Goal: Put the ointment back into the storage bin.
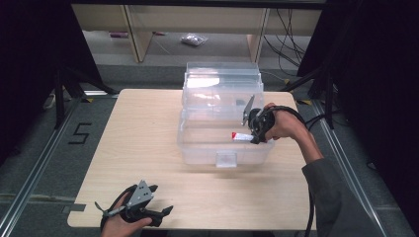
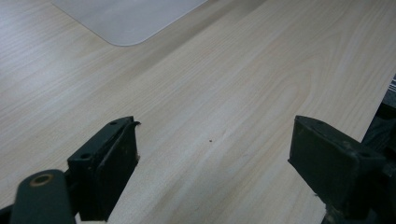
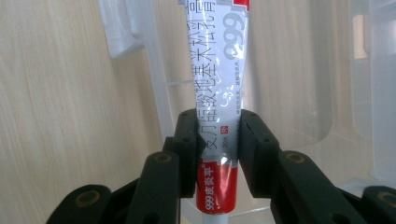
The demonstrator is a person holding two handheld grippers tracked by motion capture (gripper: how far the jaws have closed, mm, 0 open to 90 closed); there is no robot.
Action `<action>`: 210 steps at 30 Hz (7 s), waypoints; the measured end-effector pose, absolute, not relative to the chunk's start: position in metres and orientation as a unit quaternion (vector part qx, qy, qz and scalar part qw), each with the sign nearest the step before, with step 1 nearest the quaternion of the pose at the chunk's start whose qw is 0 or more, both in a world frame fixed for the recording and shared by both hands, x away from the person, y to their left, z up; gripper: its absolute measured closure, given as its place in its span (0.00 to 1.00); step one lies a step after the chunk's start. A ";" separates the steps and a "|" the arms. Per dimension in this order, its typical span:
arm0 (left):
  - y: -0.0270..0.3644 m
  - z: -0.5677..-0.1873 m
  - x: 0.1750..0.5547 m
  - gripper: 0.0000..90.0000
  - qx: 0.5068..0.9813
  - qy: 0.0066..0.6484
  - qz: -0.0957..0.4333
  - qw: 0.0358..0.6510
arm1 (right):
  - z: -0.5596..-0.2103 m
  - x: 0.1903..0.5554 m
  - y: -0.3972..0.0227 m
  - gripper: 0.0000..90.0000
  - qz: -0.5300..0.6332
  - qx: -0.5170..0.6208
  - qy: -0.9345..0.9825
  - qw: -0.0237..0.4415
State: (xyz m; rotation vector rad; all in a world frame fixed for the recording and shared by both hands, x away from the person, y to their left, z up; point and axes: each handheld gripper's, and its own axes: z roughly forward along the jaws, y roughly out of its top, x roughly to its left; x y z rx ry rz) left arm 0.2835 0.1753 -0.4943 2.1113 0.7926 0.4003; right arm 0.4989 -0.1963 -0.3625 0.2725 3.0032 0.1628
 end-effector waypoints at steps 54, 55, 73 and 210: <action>0.175 -0.495 0.284 0.17 0.835 0.319 0.156 0.421 | -0.376 0.510 -0.210 0.77 0.074 0.116 0.989 0.052; 0.175 -0.495 0.283 0.17 0.833 0.321 0.155 0.423 | -0.376 0.508 -0.210 0.76 0.075 0.127 0.988 0.053; 0.175 -0.495 0.283 0.17 0.831 0.326 0.152 0.423 | -0.362 0.493 -0.204 0.60 0.111 0.154 0.980 0.062; 0.174 -0.496 0.283 0.17 0.831 0.325 0.153 0.425 | -0.421 0.355 -0.213 0.32 0.338 0.272 0.898 0.070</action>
